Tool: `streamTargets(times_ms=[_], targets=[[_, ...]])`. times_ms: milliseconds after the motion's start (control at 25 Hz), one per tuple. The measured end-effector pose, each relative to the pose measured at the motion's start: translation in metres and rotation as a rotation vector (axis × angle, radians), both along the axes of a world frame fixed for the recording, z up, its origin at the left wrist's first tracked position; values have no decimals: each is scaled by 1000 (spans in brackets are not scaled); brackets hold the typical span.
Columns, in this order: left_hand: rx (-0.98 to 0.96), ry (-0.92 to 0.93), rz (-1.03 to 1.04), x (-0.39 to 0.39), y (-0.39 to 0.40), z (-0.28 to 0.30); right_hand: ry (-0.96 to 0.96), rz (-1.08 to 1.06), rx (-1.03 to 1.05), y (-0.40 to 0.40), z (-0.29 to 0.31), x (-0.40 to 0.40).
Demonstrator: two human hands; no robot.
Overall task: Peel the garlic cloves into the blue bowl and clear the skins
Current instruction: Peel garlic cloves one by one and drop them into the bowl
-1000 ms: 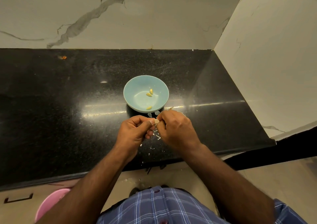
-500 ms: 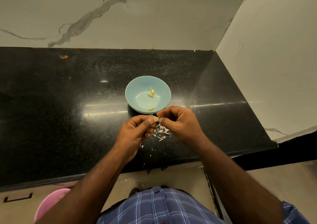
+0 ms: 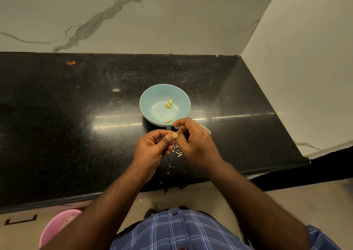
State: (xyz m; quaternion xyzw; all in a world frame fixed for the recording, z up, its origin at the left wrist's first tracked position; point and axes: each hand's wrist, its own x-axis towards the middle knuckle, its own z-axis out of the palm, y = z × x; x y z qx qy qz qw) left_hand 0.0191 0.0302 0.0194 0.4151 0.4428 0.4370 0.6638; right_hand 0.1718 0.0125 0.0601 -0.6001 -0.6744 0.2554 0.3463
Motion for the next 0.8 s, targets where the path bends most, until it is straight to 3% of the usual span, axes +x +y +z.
streamTargets(times_ms=[160, 480, 640, 800], targets=[[-84, -99, 24, 5, 2, 5, 103, -40, -43, 2, 3, 5], [-250, -112, -35, 6, -1, 9, 30, -51, -124, 7, -8, 27], [-253, -136, -84, 8, -1, 15, 484, 76, -296, 3, -9, 19], [-265, -63, -63, 9, -2, 18, 795, 64, -262, -2, -9, 12]])
